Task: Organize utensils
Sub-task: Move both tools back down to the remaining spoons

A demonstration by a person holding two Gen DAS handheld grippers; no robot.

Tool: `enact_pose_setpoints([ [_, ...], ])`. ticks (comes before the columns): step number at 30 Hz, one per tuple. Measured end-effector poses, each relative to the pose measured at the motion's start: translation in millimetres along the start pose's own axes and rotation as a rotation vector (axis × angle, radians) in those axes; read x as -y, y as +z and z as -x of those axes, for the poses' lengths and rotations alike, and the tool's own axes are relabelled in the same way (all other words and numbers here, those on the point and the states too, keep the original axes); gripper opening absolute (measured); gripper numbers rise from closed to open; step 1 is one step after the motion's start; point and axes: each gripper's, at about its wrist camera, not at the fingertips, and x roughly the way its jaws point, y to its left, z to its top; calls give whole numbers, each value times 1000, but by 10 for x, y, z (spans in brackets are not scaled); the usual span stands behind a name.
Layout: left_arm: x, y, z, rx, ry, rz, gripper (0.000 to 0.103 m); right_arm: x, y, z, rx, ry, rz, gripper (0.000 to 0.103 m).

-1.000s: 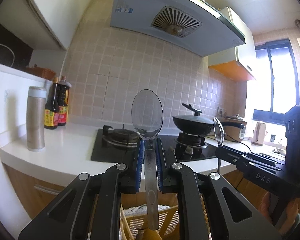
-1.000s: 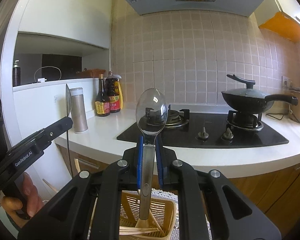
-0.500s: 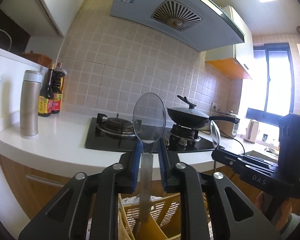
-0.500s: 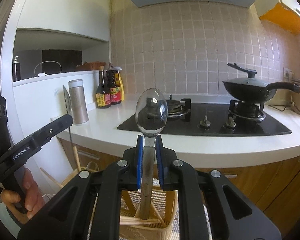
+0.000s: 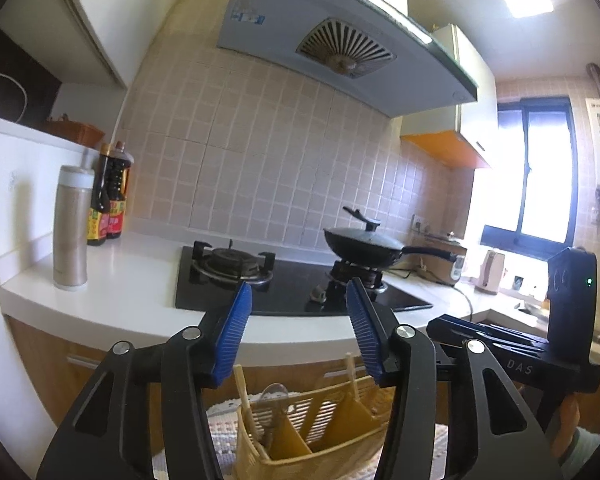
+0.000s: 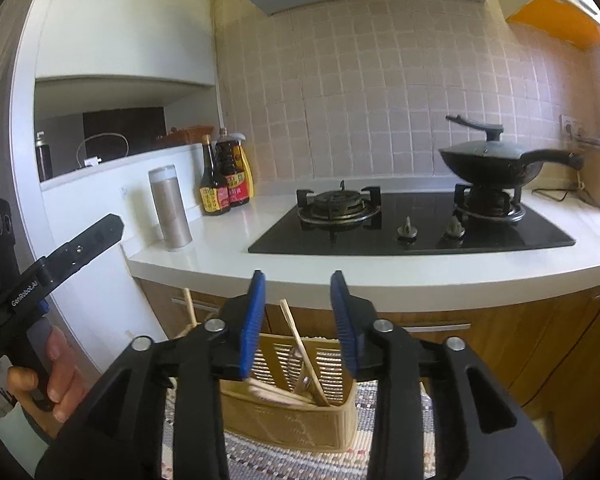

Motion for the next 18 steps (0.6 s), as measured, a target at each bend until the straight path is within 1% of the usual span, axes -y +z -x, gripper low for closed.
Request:
enact_pose_setpoints([
  [1,19,44,66,8,-4,-2,49,-23,21,56,6,-4,3,46],
  [2,53,97,153,16,-10,-8,50,-62,48,140,15,-11,6,48],
  [4,114,174,280,27,-18,-22,51,-130,89,254,16,-18,15,49],
  [7,232,277,500,35,-23,-48,53,-251,124,413,-20,-19,17,49],
  [11,345,315,739,3,-18,-68,53,-389,43,521,-136,-40,25,49],
  [13,370,305,830,-27,-31,-58,53,-436,-53,563,-197,-54,28,49],
  [15,363,285,882,-66,-37,-36,53,-466,-162,586,-258,-61,27,49],
  [18,323,208,901,-153,-53,5,53,-457,-397,574,-395,-88,8,49],
])
